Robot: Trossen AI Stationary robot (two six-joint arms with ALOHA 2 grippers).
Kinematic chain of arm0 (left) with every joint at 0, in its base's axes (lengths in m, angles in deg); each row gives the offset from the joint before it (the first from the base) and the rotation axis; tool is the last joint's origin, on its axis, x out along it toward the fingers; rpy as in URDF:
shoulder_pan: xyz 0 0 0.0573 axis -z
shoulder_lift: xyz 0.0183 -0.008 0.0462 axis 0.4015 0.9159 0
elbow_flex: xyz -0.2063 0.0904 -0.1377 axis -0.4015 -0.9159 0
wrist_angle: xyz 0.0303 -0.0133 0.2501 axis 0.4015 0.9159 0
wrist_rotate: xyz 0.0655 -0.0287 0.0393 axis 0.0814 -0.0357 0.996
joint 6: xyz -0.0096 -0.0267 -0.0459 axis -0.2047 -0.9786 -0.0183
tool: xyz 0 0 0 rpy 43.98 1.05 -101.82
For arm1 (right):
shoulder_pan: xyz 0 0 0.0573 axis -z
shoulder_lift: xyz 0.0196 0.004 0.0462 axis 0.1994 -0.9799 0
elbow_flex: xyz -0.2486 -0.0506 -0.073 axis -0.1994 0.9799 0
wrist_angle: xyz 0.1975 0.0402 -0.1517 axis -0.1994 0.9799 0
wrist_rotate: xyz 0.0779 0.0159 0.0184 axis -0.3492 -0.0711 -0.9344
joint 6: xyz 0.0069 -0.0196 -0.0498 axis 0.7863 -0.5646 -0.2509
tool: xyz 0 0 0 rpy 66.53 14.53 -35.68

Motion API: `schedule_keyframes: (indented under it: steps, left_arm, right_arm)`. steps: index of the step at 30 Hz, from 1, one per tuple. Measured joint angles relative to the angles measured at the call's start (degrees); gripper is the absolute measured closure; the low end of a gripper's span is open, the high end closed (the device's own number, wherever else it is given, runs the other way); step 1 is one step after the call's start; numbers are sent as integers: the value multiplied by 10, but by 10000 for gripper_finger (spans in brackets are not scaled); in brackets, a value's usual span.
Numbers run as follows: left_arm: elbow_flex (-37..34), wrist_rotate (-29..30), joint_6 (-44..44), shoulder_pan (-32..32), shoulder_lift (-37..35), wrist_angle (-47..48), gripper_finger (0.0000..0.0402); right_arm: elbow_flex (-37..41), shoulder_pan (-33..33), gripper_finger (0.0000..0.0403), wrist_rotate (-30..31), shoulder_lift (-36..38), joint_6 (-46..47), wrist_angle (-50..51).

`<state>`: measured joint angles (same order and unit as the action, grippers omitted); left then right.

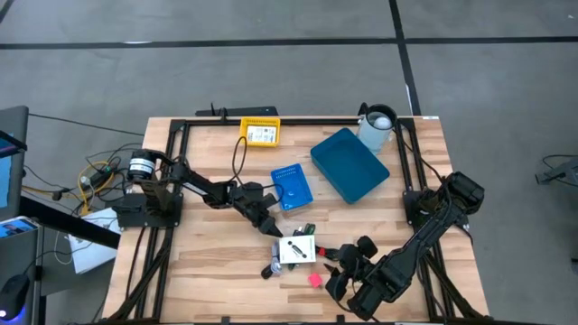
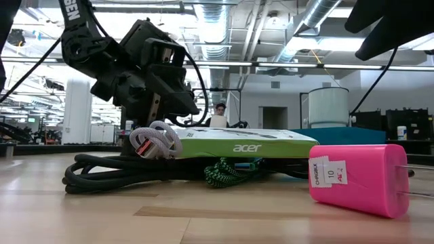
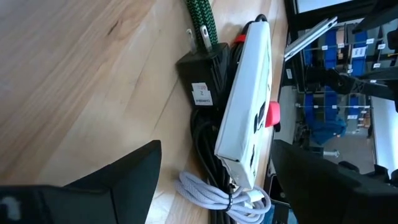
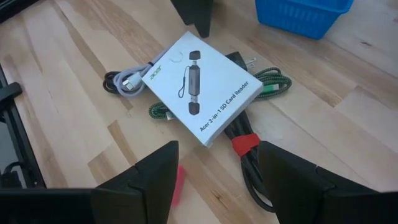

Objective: Pick and place items into bin
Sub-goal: Put the white card reader box into the yellow bin

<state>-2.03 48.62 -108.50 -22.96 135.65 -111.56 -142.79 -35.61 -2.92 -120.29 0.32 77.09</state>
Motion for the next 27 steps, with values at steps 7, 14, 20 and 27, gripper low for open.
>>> schedule_keyframes:
  steps: [7,14,20,27]
  left_arm:
    - [10,1,12,5,1,17,109]
    - [11,6,13,8,1,13,109]
    - [19,10,13,16,2,14,109]
    - [30,10,15,23,10,18,109]
  right_arm:
    - [0,0,189,0,0,0,0]
    - [0,0,189,-2,0,-6,-1]
    - [0,0,189,-3,0,-10,-5]
    - [0,-2,189,-4,0,-11,-11]
